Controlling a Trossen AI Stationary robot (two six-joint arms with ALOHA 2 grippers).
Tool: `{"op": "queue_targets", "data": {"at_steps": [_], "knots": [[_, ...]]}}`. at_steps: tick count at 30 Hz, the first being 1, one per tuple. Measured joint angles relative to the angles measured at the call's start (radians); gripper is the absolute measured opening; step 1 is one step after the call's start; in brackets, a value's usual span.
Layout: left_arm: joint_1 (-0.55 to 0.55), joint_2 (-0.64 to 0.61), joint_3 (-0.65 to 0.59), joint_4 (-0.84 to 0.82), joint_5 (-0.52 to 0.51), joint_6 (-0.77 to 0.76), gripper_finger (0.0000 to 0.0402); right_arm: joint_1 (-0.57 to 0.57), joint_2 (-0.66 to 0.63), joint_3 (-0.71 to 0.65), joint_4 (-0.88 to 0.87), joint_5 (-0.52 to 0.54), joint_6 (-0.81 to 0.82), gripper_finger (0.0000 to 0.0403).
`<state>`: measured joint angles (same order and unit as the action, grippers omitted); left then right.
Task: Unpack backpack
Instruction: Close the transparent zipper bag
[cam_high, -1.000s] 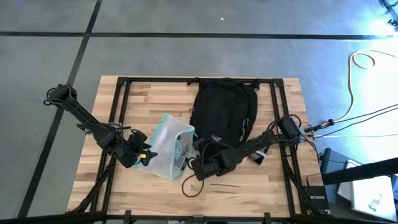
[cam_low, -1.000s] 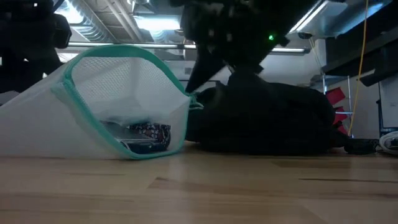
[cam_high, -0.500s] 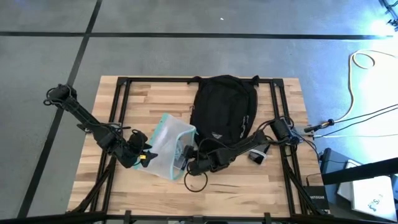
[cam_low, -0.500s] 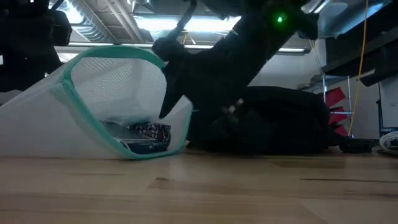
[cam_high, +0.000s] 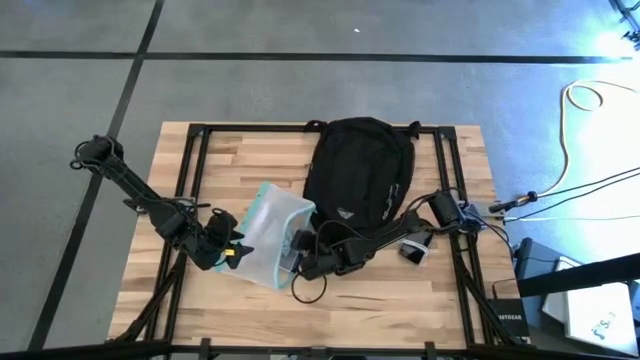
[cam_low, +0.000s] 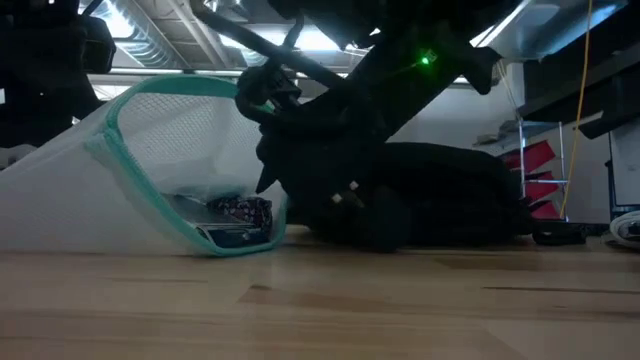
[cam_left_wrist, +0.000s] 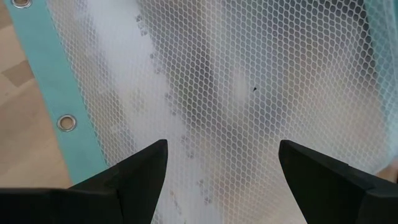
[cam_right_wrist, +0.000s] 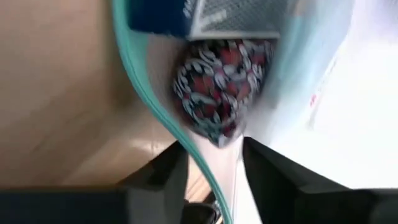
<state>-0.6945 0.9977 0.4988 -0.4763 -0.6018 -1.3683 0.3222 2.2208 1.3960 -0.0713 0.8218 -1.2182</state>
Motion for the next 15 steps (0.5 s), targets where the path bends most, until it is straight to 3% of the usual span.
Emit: {"op": "queue_targets", "data": {"at_steps": [4, 12, 15], "knots": [[0.0, 0.0, 0.0, 0.001, 0.0, 0.0, 0.0292, -0.001, 0.0, 0.0, -0.024, 0.084, 0.099, 0.0083], [0.0, 0.0, 0.0, 0.002, -0.002, 0.001, 0.0292, 0.017, -0.005, 0.0, -0.071, 0.086, 0.17, 0.0009], [-0.001, 0.0, 0.0, 0.027, -0.051, 0.014, 0.0292, 0.04, -0.018, -0.003, -0.068, 0.141, 0.194, 0.0006]]}}
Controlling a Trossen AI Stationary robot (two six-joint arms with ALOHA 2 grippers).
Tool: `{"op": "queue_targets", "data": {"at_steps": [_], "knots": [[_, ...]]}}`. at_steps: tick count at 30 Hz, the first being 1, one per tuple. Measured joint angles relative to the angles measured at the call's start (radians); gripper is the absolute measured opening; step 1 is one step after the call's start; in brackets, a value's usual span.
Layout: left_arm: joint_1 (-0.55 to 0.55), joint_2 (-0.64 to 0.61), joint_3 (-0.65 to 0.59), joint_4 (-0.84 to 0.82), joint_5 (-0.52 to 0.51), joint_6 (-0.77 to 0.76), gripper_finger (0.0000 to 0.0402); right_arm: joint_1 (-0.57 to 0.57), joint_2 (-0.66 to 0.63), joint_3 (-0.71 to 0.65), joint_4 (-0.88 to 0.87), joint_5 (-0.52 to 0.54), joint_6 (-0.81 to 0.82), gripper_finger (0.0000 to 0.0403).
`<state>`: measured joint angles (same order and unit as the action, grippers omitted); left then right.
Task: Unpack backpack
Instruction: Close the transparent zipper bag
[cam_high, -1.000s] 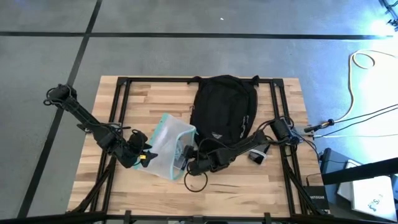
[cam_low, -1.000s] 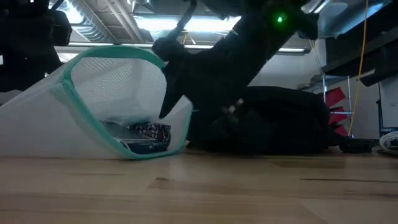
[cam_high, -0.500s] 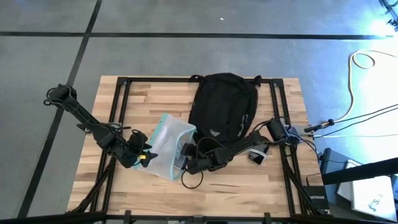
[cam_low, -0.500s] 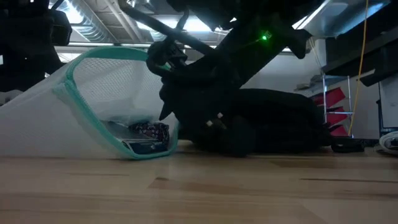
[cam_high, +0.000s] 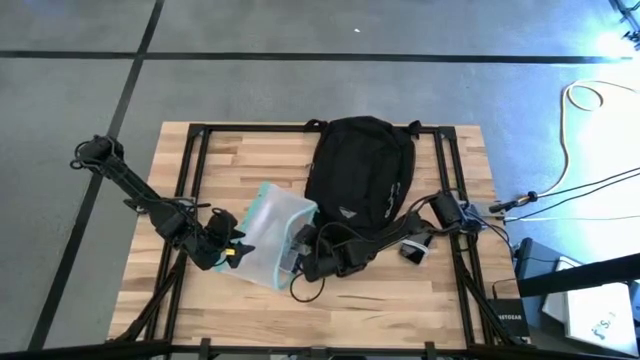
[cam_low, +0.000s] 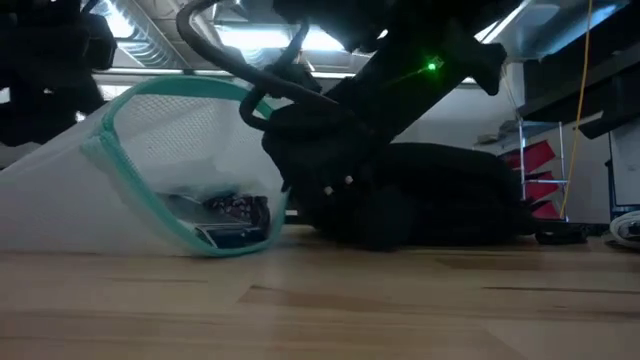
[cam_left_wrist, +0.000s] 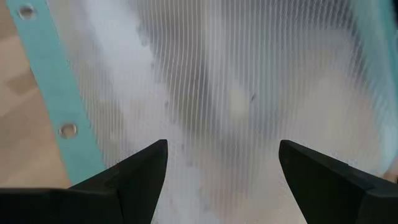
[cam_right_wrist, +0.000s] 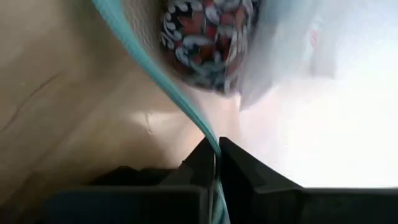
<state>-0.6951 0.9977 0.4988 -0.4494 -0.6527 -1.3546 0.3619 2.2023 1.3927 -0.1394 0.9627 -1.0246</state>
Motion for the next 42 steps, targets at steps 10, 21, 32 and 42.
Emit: {"op": "queue_targets", "data": {"at_steps": [10, 21, 32, 42], "knots": [[-0.059, 0.0, 0.003, 0.372, -0.162, 0.355, 0.0292, 0.042, -0.182, 0.001, 0.028, 0.013, 0.394, 0.0], [-0.067, 0.0, 0.004, 0.75, -0.002, 0.656, 0.0292, 0.043, -0.226, 0.16, -0.109, -0.094, 0.603, 0.0], [-0.096, 0.015, 0.005, 0.818, 0.149, 0.782, 0.0292, 0.036, -0.223, 0.163, -0.227, -0.133, 0.738, 0.0], [-0.137, 0.303, 0.006, 0.982, 0.218, 1.094, 0.0292, 0.034, -0.223, 0.163, -0.22, -0.144, 0.756, 0.0]]}}
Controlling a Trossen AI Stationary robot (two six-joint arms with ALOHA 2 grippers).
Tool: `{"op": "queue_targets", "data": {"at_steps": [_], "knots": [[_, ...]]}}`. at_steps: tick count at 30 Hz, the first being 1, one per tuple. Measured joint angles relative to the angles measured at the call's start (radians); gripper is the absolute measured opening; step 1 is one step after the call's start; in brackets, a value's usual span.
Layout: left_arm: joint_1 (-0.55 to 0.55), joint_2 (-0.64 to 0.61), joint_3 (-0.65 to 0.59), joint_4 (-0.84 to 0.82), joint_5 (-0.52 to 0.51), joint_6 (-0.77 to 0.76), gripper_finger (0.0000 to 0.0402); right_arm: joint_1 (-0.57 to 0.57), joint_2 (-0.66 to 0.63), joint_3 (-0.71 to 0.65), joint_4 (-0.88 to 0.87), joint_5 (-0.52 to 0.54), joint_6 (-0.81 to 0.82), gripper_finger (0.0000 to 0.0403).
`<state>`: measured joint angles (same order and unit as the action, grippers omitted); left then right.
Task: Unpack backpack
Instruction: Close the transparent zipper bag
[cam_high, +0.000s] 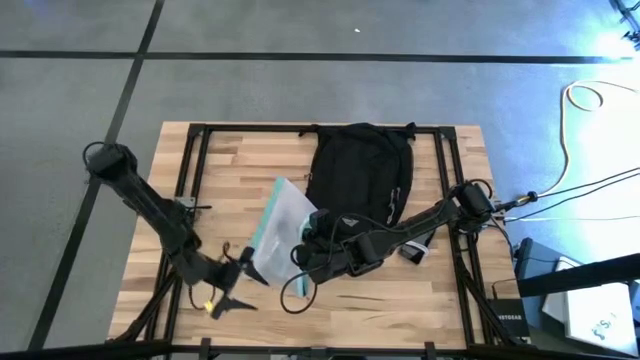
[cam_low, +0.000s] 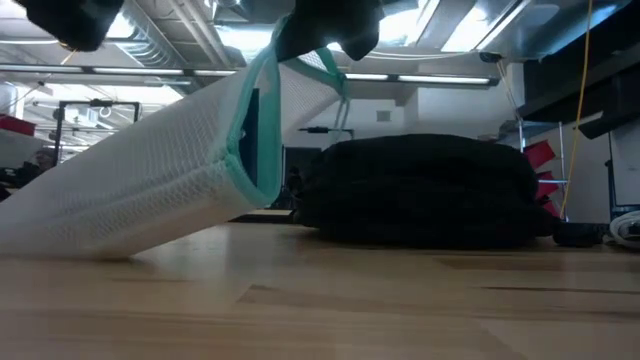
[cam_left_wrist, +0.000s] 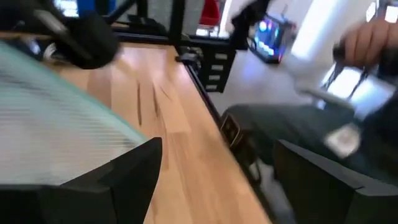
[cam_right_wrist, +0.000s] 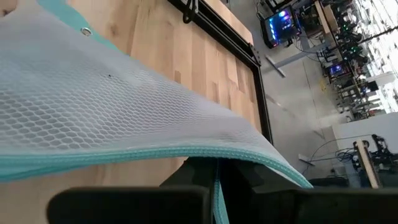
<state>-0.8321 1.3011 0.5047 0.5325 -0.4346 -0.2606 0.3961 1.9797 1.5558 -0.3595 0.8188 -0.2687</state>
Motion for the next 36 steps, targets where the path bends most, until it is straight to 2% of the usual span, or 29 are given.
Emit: {"op": "queue_targets", "data": {"at_steps": [3, 5, 8, 9, 11, 20, 23, 28, 36], "knots": [[-0.002, 0.124, 0.037, 0.08, -0.078, 0.155, 0.0292, -0.011, 0.0, 0.0, 0.001, -0.007, 0.059, 0.0], [-0.011, 0.184, 0.079, 0.069, -0.228, 0.302, 0.0292, -0.023, 0.0, 0.0, 0.002, -0.024, 0.102, 0.0], [-0.039, 0.263, 0.146, 0.023, -0.507, 0.501, 0.0292, -0.043, 0.0, 0.0, 0.003, -0.058, 0.134, 0.0], [-0.045, 0.285, 0.164, 0.023, -0.563, 0.559, 0.0292, -0.05, 0.0, 0.0, 0.005, -0.071, 0.137, 0.0], [-0.048, 0.315, 0.196, 0.03, -0.604, 0.638, 0.0292, -0.06, 0.001, 0.0, 0.017, -0.082, 0.14, 0.0], [-0.014, 0.421, 0.276, 0.027, -0.559, 0.81, 0.0292, -0.105, 0.001, 0.0, 0.1, -0.151, 0.132, 0.0], [0.023, 0.433, 0.327, -0.01, -0.552, 0.702, 0.0292, -0.111, 0.001, 0.0, 0.108, -0.158, 0.132, 0.0], [0.075, 0.446, 0.409, -0.26, -0.549, 0.634, 0.0292, -0.111, 0.001, 0.0, 0.126, -0.158, 0.132, 0.0], [0.089, 0.447, 0.421, -0.287, -0.33, 0.778, 0.0292, -0.111, 0.002, 0.001, 0.127, -0.158, 0.133, 0.0]]}}
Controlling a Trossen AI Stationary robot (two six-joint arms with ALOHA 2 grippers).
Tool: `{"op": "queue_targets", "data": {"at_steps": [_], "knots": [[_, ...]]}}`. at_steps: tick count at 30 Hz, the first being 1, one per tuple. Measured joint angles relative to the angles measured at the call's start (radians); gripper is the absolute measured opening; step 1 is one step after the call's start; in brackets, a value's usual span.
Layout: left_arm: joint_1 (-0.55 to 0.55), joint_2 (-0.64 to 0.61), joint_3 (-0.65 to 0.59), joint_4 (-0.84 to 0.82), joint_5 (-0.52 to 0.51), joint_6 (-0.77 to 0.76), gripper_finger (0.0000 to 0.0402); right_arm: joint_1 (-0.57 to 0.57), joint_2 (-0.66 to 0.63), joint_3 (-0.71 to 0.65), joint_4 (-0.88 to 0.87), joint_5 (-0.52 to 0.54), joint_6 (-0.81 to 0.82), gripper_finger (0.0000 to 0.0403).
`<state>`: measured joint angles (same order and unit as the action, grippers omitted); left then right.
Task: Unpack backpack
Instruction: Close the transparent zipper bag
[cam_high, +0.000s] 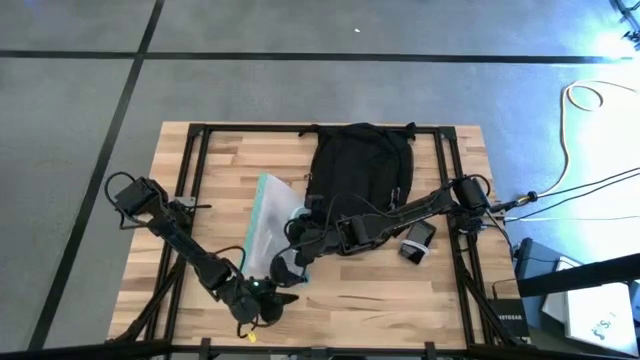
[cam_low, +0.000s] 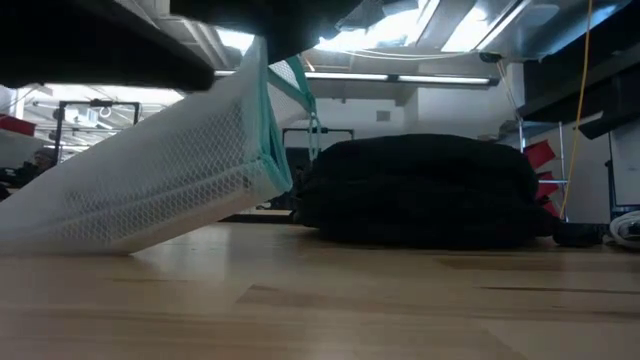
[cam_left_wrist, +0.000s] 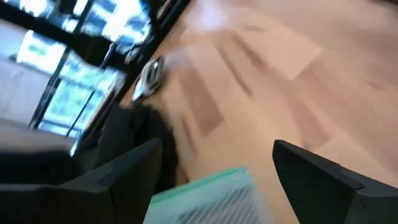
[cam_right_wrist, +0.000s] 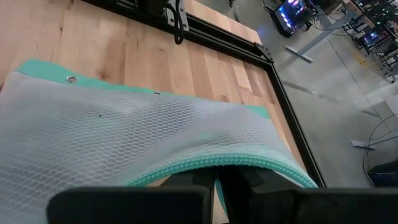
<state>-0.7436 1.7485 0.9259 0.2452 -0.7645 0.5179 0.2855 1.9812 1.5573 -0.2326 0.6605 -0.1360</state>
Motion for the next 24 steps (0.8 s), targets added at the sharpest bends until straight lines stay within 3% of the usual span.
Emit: {"op": "queue_targets", "data": {"at_steps": [5, 9, 13, 19, 24], "knots": [[0.006, 0.0, 0.046, -0.026, 0.088, 0.144, 0.0292, 0.0, 0.0, 0.0, -0.004, -0.01, -0.001, 0.0], [0.028, 0.0, 0.075, -0.132, 0.126, 0.13, 0.0292, 0.0, -0.006, 0.0, -0.054, -0.002, 0.006, 0.0], [0.043, 0.0, 0.118, -0.244, 0.242, 0.046, 0.0292, -0.002, -0.009, 0.0, -0.107, -0.016, -0.016, 0.0], [0.032, 0.0, 0.133, -0.373, 0.225, -0.038, 0.0292, -0.028, -0.052, 0.0, -0.118, -0.197, -0.021, 0.0], [0.018, 0.034, 0.134, -0.359, 0.215, 0.024, 0.0292, -0.054, -0.067, 0.021, -0.106, -0.31, 0.016, 0.0]]}}
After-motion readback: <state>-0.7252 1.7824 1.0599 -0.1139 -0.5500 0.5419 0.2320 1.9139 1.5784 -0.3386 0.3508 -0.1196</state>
